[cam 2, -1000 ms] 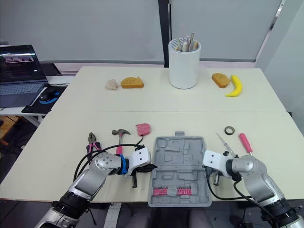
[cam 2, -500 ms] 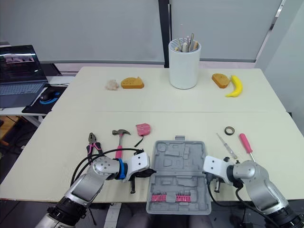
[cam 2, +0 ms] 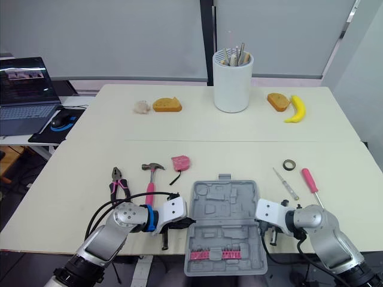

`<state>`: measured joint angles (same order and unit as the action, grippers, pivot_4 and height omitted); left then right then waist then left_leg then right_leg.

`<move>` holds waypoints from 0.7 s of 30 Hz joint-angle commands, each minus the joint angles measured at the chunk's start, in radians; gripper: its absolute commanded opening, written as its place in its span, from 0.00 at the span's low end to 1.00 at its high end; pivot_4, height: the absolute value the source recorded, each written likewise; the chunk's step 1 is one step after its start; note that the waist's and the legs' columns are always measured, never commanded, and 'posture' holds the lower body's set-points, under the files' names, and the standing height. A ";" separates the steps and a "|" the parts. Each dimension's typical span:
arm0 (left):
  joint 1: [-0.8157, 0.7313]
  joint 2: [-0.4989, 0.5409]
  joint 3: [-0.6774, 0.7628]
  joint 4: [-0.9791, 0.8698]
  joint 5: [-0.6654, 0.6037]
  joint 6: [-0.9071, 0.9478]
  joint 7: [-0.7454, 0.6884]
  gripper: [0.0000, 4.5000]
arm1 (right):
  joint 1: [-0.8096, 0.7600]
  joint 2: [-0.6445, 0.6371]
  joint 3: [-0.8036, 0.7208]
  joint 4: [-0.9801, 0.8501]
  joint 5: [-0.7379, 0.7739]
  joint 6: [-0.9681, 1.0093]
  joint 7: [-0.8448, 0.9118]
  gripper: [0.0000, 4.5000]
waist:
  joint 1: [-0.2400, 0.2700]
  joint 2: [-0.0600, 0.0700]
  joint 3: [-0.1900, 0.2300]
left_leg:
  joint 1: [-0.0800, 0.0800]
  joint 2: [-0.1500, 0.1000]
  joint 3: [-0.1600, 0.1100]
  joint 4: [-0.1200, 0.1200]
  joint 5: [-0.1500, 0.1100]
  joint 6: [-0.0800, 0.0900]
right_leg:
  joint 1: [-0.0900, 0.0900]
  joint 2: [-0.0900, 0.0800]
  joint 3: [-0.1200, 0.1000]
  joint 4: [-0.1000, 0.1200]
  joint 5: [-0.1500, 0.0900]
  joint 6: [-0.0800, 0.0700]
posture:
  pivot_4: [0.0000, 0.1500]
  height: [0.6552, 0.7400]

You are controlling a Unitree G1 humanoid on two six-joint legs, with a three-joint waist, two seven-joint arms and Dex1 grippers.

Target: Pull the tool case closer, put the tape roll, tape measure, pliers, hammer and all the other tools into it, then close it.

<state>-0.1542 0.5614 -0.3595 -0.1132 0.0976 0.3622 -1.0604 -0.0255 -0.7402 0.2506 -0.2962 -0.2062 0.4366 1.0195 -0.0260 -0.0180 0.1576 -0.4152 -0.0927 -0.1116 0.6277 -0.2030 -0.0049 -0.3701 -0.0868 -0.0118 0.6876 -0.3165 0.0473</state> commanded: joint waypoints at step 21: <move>-0.018 0.165 0.339 -0.001 -0.284 0.018 -0.008 0.19 | 0.064 -0.150 -0.408 -0.037 0.302 0.034 -0.019 0.00 | 0.008 0.000 0.002 | -0.001 0.001 0.000 0.000 0.000 0.000 | -0.001 -0.001 -0.001 -0.001 0.000 0.000 | 1.00 1.00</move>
<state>-0.1622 0.7026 -0.0884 -0.0869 -0.1336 0.3720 -1.0553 0.0456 -0.8702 -0.0899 -0.2976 0.0509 0.4522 0.9993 -0.0176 -0.0182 0.1595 -0.4164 -0.0922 -0.1116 0.6273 -0.2032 -0.0047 -0.3705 -0.0873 -0.0126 0.6866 -0.3164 0.0473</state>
